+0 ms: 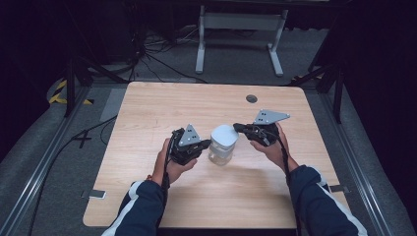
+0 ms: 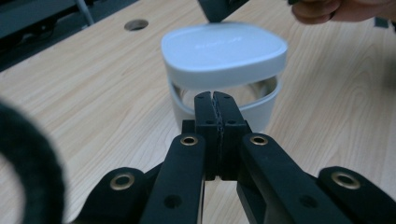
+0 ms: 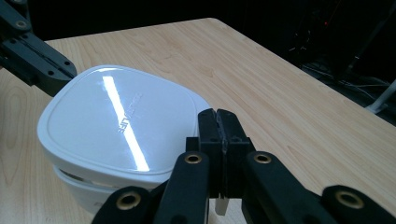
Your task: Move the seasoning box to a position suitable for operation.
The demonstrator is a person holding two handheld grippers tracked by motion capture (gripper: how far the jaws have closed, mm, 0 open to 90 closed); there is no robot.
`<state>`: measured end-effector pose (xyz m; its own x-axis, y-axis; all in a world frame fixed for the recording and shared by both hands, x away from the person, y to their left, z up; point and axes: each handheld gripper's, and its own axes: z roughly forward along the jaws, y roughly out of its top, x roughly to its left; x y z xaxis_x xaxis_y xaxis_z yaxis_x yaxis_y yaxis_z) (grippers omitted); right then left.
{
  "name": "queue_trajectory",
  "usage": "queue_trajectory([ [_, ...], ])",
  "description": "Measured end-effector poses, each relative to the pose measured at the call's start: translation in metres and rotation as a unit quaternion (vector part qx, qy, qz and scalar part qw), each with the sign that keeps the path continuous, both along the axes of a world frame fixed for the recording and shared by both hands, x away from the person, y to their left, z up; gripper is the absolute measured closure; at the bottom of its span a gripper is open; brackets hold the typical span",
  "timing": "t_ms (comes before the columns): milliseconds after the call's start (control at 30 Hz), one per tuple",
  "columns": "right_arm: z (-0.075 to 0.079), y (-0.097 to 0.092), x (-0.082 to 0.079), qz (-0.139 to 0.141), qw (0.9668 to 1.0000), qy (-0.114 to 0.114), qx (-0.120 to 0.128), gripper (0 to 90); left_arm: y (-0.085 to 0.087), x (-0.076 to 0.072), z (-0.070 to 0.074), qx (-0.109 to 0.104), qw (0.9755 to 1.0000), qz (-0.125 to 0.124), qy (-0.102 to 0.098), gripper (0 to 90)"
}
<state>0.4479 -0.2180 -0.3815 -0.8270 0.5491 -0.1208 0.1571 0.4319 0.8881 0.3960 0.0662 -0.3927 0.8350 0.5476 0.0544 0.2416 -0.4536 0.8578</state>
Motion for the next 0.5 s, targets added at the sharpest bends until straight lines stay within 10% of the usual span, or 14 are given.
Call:
queue_trajectory([
  [500, -0.0002, -0.0002, -0.0002, 0.001, 1.0000, 0.003, 0.002, 90.0, -0.0099, 0.0073, 0.0013, 0.016, 0.9999, 0.007, 0.002, 89.6],
])
